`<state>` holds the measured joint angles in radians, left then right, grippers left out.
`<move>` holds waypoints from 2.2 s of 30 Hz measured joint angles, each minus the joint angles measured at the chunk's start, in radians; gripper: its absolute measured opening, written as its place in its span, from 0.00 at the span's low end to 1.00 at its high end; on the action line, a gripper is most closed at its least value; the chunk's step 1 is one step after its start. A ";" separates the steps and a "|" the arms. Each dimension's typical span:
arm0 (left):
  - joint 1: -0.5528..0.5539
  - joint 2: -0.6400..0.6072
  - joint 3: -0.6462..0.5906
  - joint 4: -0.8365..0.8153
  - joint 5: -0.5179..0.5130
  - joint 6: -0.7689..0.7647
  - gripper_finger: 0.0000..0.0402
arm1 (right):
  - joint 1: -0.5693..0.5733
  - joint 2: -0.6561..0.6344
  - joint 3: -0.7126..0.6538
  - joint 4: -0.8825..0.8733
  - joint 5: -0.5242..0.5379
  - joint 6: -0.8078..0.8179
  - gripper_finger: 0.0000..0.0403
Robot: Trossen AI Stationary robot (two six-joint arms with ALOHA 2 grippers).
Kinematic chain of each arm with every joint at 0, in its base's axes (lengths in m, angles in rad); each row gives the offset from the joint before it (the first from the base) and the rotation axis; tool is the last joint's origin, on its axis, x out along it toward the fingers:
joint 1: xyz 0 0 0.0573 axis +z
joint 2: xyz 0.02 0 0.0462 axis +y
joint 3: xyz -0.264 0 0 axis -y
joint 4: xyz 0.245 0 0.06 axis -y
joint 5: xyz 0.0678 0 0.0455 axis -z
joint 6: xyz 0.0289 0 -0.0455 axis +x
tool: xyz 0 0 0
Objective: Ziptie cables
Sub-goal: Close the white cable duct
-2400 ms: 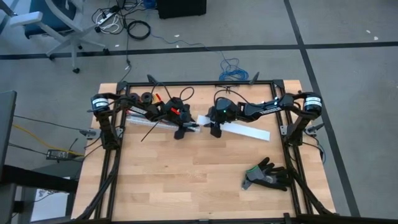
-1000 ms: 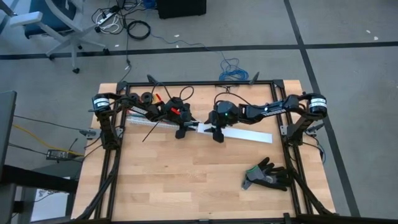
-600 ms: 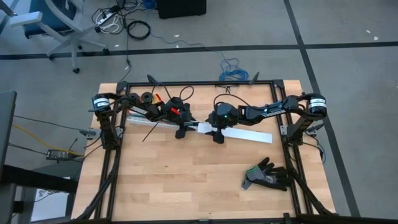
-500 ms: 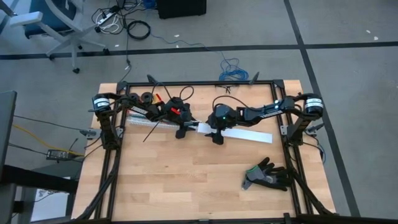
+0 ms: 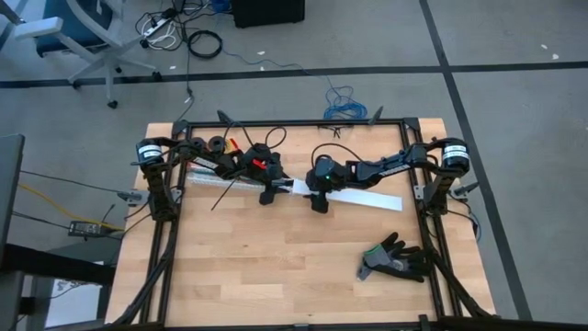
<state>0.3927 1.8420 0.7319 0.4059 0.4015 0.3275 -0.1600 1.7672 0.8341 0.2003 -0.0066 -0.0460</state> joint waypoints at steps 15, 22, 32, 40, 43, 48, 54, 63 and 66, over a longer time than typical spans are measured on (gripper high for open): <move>0.000 0.000 0.000 0.000 -0.001 -0.002 0.57 | 0.000 0.000 0.000 -0.011 -0.021 -0.009 0.53; 0.000 0.000 0.000 0.000 -0.001 -0.002 0.57 | 0.000 0.000 0.000 -0.010 -0.021 -0.002 0.54; 0.000 0.000 0.000 0.000 -0.001 -0.001 0.57 | 0.002 -0.033 0.000 -0.009 -0.021 0.018 0.55; 0.000 0.000 -0.001 0.001 -0.001 0.000 0.57 | -0.009 -0.053 0.000 -0.026 -0.023 0.002 0.54; 0.000 0.000 -0.001 0.001 -0.001 0.000 0.57 | -0.016 -0.053 0.000 -0.048 -0.023 0.002 0.55; 0.000 0.000 -0.001 0.003 -0.001 0.000 0.57 | -0.019 -0.053 0.000 -0.050 -0.023 0.002 0.55; 0.000 0.000 -0.002 0.006 -0.001 0.000 0.57 | -0.019 -0.053 0.000 -0.058 -0.039 0.002 0.55; 0.000 0.000 -0.002 0.008 -0.001 -0.001 0.57 | -0.019 -0.052 0.000 -0.042 -0.039 0.001 0.59; 0.000 0.000 -0.002 0.009 -0.001 -0.001 0.57 | -0.019 -0.052 0.000 -0.014 -0.039 -0.001 0.59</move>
<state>0.3927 1.8420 0.7303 0.4149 0.4007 0.3267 -0.1795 1.7153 0.8337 0.1861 -0.0460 -0.0467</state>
